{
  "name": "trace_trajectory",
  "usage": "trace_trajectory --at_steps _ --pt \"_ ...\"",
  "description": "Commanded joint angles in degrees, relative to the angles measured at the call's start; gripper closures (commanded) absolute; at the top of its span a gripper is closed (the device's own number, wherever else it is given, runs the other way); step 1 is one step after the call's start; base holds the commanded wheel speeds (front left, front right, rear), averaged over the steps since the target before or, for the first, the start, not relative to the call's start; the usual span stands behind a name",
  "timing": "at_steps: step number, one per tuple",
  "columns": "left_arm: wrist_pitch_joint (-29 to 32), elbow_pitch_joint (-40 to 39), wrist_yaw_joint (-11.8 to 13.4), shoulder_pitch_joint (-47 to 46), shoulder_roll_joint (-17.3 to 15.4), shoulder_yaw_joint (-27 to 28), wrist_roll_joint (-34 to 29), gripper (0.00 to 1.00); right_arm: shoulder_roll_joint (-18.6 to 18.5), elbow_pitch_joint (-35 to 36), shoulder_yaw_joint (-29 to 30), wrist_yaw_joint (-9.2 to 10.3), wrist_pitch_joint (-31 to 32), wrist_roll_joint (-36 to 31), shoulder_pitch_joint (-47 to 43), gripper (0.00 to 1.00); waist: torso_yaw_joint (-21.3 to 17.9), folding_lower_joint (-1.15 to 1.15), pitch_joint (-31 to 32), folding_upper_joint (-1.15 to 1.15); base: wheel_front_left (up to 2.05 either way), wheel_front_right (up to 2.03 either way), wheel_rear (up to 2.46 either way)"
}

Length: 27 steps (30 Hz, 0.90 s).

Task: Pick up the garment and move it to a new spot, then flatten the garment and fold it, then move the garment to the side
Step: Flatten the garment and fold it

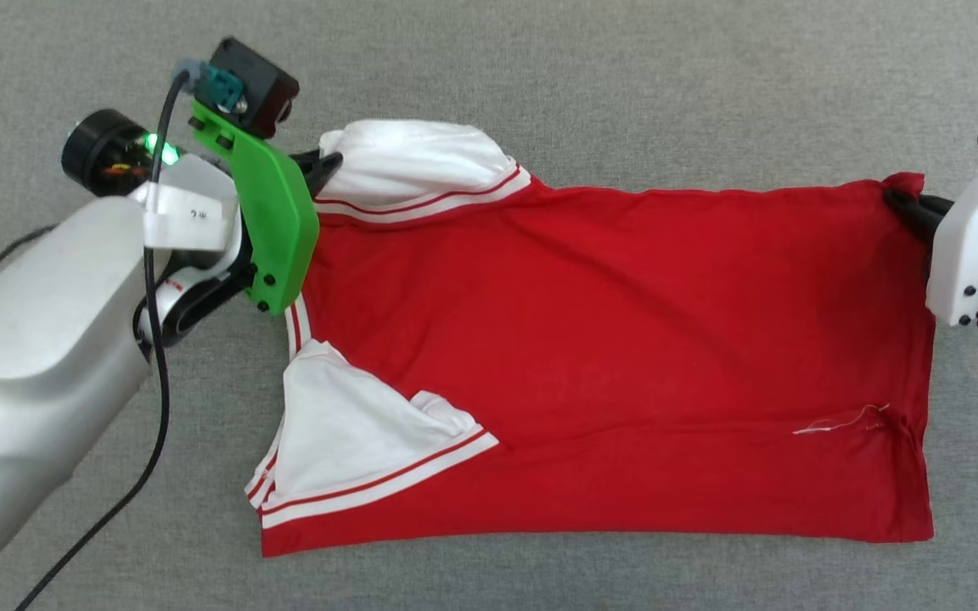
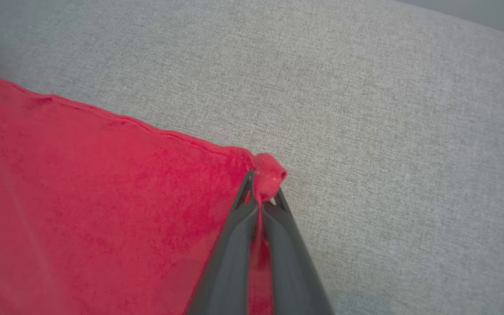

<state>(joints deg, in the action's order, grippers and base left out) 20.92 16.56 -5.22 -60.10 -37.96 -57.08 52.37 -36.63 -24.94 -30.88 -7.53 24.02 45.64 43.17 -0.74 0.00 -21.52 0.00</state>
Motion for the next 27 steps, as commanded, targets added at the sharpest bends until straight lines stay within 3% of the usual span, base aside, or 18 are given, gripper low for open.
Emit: trace_trajectory --at_steps 1,15,20,27 --pt "-0.94 -0.29 0.66 2.17 -0.43 -0.08 0.56 1.00 -0.32 0.93 -0.39 0.04 -1.34 0.65 -1.72 1.00 -0.53 0.00 3.51 0.00 0.00 0.00 0.00" --pt "-6.92 -8.68 6.83 20.31 -6.09 -2.05 3.76 1.00 -4.03 8.15 1.59 0.04 -7.11 3.94 -20.38 1.00 0.02 0.00 12.01 0.00 0.00 0.00 0.00" --pt "-8.48 -11.86 9.57 28.18 -7.14 -3.90 5.54 1.00 -2.92 11.49 6.33 0.04 -8.59 4.48 -31.35 1.00 0.73 0.00 13.19 0.00 0.00 0.00 0.00" --pt "-9.30 -10.92 10.66 31.72 -6.75 -5.01 6.40 1.00 0.01 12.16 9.58 0.04 -6.55 3.88 -38.58 1.00 0.79 0.00 11.69 0.00 0.00 0.00 0.00"
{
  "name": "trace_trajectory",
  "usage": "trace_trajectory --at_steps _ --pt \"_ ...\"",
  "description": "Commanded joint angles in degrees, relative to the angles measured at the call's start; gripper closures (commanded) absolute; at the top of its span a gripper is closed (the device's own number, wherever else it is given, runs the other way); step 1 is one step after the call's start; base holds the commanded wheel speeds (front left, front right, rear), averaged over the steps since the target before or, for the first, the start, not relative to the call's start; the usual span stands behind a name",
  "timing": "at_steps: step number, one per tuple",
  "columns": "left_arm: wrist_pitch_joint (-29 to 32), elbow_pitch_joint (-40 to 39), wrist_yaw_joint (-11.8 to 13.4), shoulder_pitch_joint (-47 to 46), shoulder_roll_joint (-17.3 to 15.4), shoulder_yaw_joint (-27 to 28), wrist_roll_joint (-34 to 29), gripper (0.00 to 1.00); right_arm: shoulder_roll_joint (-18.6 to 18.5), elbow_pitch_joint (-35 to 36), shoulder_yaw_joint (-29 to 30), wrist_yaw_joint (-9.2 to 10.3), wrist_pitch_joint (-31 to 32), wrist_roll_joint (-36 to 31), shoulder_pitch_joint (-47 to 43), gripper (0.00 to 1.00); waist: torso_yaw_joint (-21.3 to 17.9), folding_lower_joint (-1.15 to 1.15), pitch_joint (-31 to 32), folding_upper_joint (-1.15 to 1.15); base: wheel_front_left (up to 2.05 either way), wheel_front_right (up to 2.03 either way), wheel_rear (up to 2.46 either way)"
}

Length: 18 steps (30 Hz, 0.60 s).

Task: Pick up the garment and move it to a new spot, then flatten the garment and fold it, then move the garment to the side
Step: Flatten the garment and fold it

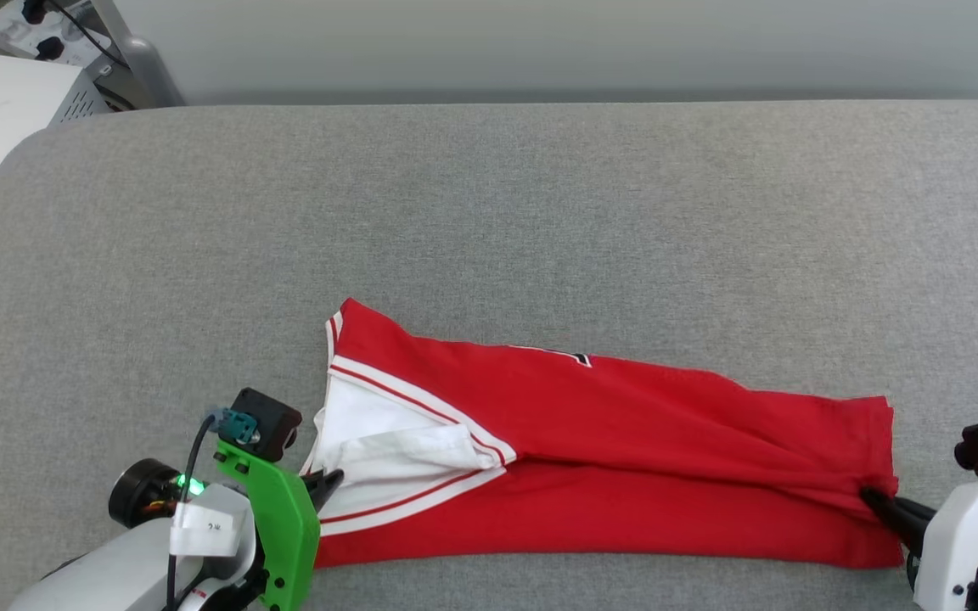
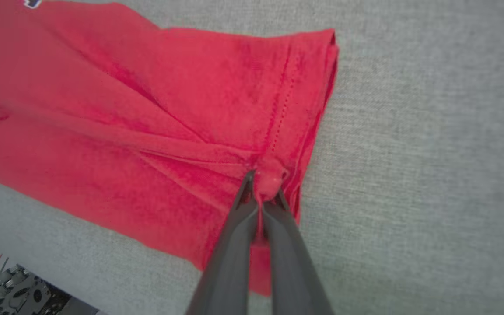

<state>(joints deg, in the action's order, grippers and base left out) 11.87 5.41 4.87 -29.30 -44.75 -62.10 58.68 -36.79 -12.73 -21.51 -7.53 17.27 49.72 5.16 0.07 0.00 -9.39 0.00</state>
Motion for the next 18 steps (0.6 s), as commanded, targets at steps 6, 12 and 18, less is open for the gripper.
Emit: trace_trajectory --at_steps 6,12,18 --pt "-2.19 2.64 0.39 1.56 1.72 0.04 0.16 1.00 2.14 -0.70 1.76 0.04 0.84 -1.03 -2.43 1.00 0.16 0.00 -1.09 0.00 0.00 0.00 0.00" --pt "-10.58 2.85 4.69 2.65 1.68 2.14 -3.49 0.00 2.13 2.82 4.70 0.04 1.70 0.05 -2.68 0.00 -0.50 0.00 0.84 0.00 0.00 0.00 0.00" --pt "-23.30 0.45 14.50 6.17 1.46 6.81 -7.38 0.00 0.26 8.58 13.42 0.04 7.54 6.03 -4.49 0.00 -0.03 0.00 2.27 0.00 0.00 0.00 0.00"
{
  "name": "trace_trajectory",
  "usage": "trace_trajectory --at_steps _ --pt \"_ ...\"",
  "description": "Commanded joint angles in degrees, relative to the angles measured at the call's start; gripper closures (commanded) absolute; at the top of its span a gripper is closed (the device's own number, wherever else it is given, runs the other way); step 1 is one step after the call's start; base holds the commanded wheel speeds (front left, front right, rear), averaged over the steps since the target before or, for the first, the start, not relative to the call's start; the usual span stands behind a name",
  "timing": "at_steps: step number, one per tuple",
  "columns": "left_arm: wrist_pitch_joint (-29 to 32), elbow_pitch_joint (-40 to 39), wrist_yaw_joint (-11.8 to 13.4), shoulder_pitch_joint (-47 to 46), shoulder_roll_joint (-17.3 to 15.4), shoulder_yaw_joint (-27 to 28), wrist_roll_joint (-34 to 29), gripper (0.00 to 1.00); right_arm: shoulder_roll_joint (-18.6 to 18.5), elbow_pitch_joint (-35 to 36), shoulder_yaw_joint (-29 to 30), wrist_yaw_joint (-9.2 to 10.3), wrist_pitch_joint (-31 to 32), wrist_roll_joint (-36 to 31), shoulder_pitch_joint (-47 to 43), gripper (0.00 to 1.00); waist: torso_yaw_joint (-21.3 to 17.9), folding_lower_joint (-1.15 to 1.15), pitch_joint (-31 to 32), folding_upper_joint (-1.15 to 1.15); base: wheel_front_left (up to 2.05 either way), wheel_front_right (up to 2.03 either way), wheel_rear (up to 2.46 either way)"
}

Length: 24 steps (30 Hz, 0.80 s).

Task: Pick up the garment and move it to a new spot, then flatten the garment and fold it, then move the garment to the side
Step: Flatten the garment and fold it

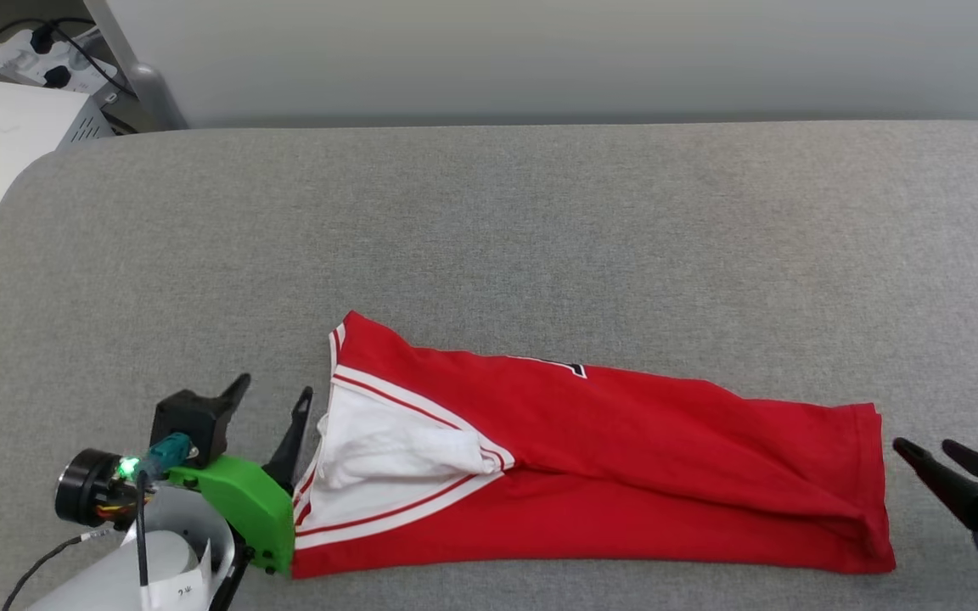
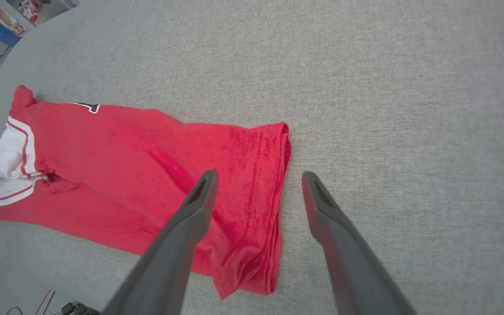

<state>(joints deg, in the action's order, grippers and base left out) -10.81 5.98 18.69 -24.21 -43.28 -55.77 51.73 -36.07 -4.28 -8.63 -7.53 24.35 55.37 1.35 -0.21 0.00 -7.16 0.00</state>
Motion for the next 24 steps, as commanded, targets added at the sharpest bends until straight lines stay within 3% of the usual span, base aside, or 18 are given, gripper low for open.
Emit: trace_trajectory --at_steps 1,6,12,17,18,24 --pt "-1.56 -0.25 1.70 1.49 0.26 1.18 -0.67 0.00 -0.69 0.17 1.39 0.04 1.52 0.82 -0.84 0.00 0.38 0.00 0.04 0.00 0.00 0.00 0.00" --pt "-3.97 -1.14 6.33 3.49 2.37 6.04 -3.20 0.00 -0.68 -1.96 5.80 0.04 7.66 4.22 -0.45 0.00 1.55 0.00 -0.77 0.00 0.00 0.00 0.00" --pt "-4.17 -3.63 8.58 6.65 7.08 15.04 -10.77 0.00 1.07 -5.85 6.04 0.04 12.37 4.72 0.66 0.00 3.68 0.00 -2.09 0.00 0.00 0.00 0.00" --pt "-4.18 -4.86 8.39 10.92 10.98 21.80 -17.49 0.00 3.30 -8.76 4.12 0.04 13.87 3.86 2.02 0.00 4.83 0.00 -3.02 0.00 0.00 0.00 0.00" --pt "-4.18 -6.04 6.75 15.58 16.79 29.64 -24.96 0.00 5.80 -11.57 0.56 0.04 13.76 2.67 3.62 0.00 5.51 0.00 -3.58 0.00 0.00 0.00 0.00" --pt "-4.19 -6.10 2.84 18.99 22.62 33.52 -31.27 0.00 6.91 -13.35 -2.96 0.04 12.96 2.44 4.95 0.00 5.68 0.00 -3.50 0.00 0.00 0.00 0.00"
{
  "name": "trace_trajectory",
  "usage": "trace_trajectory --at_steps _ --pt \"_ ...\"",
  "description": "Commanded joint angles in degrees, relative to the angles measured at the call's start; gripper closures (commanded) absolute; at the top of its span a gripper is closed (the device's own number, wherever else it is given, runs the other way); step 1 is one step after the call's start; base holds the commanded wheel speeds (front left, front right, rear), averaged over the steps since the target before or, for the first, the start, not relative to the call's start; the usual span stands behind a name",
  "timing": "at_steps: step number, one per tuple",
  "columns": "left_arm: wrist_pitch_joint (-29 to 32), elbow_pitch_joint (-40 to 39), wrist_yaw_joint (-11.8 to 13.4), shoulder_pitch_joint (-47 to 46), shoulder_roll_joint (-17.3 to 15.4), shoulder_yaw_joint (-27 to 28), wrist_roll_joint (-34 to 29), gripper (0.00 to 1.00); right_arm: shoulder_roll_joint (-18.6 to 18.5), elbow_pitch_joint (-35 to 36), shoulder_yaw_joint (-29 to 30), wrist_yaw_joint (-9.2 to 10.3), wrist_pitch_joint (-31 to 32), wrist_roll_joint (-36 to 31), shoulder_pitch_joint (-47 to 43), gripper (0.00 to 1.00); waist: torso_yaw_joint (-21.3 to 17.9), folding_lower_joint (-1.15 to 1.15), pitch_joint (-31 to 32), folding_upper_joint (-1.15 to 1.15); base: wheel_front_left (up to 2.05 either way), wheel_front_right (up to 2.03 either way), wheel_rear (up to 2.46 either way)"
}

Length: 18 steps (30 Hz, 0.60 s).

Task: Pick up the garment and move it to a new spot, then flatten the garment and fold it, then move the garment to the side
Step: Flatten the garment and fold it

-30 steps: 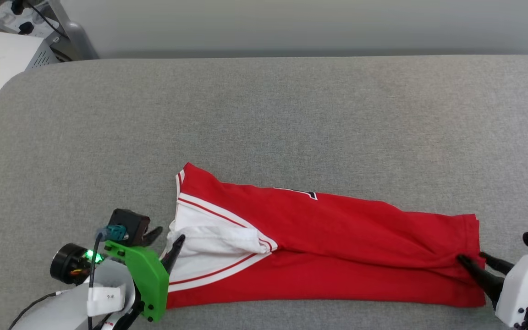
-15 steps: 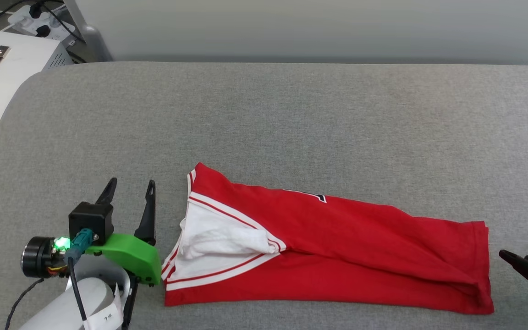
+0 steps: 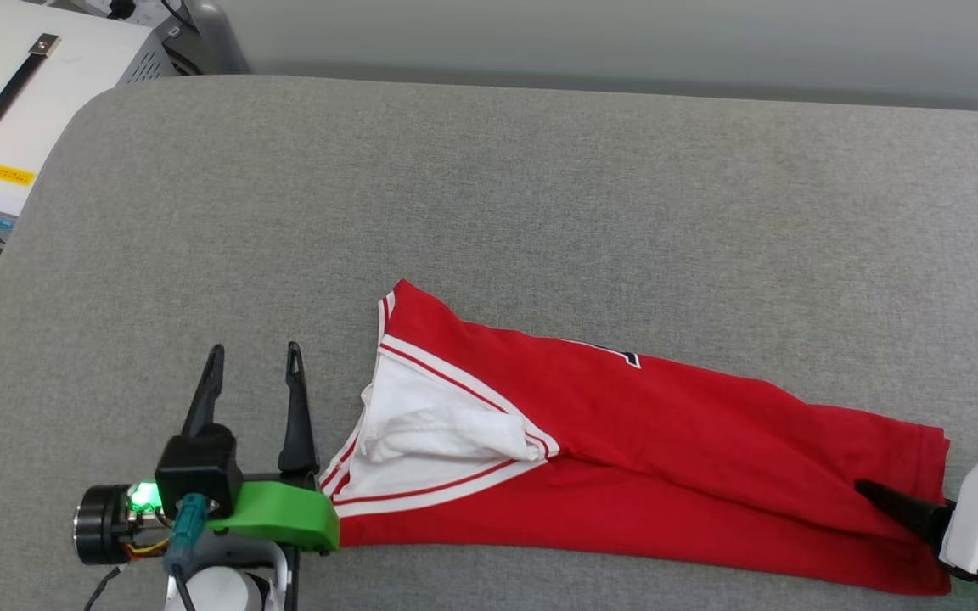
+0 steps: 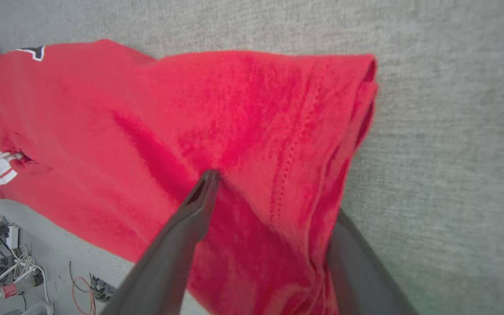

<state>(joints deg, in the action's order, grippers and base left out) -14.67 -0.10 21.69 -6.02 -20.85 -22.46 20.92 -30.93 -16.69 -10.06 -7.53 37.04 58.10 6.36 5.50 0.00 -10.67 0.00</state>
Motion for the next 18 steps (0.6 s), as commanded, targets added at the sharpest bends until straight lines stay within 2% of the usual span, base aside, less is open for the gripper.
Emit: trace_trajectory --at_steps 1,8,18 --pt "-0.32 0.70 -1.22 0.95 1.15 0.65 -1.44 0.00 1.67 -1.05 -2.00 0.04 -0.33 -0.43 0.25 0.98 -0.09 0.00 0.06 0.00 0.00 0.00 0.00" --pt "-0.32 2.75 -5.77 2.44 5.42 5.11 -6.84 0.00 -1.54 -3.10 -2.42 0.04 -2.96 -0.19 2.25 1.00 -0.85 0.00 1.49 0.00 0.00 0.00 0.00" --pt "-0.32 2.91 -11.20 5.46 7.98 8.63 -11.55 0.00 -9.06 -8.74 2.51 0.04 -4.25 -1.04 4.45 1.00 -1.65 0.00 3.89 0.00 0.00 0.00 0.00"
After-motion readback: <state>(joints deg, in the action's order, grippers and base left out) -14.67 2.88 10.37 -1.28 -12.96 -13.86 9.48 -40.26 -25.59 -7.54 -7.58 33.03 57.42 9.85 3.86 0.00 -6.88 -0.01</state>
